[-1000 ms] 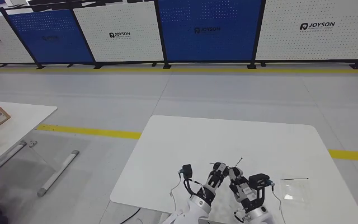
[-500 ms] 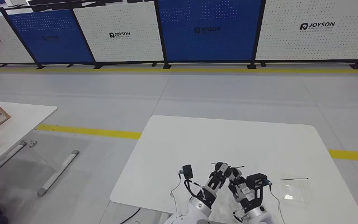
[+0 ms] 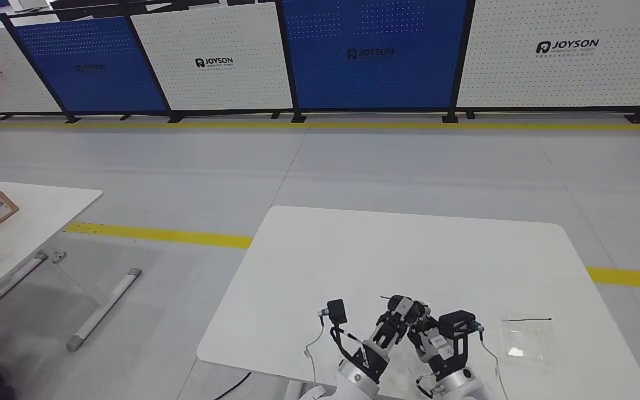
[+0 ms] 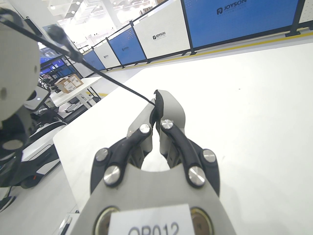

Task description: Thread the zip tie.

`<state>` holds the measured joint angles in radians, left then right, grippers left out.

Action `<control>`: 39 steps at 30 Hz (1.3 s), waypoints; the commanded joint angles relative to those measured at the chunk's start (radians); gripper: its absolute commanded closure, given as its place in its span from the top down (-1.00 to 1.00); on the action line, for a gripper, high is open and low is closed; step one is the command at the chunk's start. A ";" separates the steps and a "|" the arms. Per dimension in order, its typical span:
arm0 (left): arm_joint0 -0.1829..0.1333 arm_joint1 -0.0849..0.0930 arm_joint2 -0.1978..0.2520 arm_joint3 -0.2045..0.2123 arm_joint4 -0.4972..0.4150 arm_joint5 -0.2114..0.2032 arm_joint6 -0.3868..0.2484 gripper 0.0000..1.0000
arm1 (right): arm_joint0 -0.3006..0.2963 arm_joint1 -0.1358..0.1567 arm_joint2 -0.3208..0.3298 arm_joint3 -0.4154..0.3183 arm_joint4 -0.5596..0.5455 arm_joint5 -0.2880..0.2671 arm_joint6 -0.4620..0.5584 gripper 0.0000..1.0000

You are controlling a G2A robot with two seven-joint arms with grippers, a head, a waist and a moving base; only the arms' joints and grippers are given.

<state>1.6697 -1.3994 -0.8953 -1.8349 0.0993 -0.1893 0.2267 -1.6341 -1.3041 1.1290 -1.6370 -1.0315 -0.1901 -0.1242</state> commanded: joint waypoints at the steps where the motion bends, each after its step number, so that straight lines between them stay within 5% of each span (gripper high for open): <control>1: 0.001 0.001 0.001 -0.002 0.002 -0.001 0.000 -1.00 | 0.001 0.000 -0.001 0.003 0.001 -0.001 -0.001 -1.00; 6: 0.001 0.002 -0.001 -0.006 0.005 0.000 0.007 -1.00 | 0.003 -0.001 -0.004 0.006 0.007 -0.004 -0.002 -1.00; 7: -0.001 0.002 -0.005 -0.003 0.010 0.005 0.017 -1.00 | 0.003 -0.001 -0.004 0.007 0.010 -0.004 -0.003 -0.40; 8: -0.003 0.001 -0.008 0.001 0.011 0.013 0.030 -1.00 | 0.003 -0.001 -0.003 0.005 0.017 -0.003 -0.007 1.00; 15: -0.046 -0.006 -0.042 0.057 -0.054 0.044 0.087 -1.00 | -0.052 0.008 0.060 -0.032 0.063 -0.039 -0.094 1.00; 23: -0.051 -0.005 -0.091 0.100 -0.089 0.047 0.120 -1.00 | -0.142 0.026 0.196 -0.080 0.166 -0.144 -0.204 1.00; 28: -0.059 -0.007 -0.108 0.134 -0.111 0.051 0.135 -1.00 | -0.181 0.038 0.259 -0.119 0.255 -0.150 -0.242 1.00; 35: -0.071 -0.014 -0.097 0.169 -0.138 0.026 0.143 -1.00 | -0.196 0.067 0.287 -0.127 0.357 -0.150 -0.257 1.00; 39: -0.063 -0.016 -0.071 0.149 -0.137 0.017 0.108 -1.00 | -0.195 0.068 0.285 -0.127 0.359 -0.150 -0.254 1.00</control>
<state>1.6031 -1.4152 -0.9712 -1.6774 -0.0412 -0.1721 0.3425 -1.8289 -1.2357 1.4139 -1.7635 -0.6711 -0.3400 -0.3773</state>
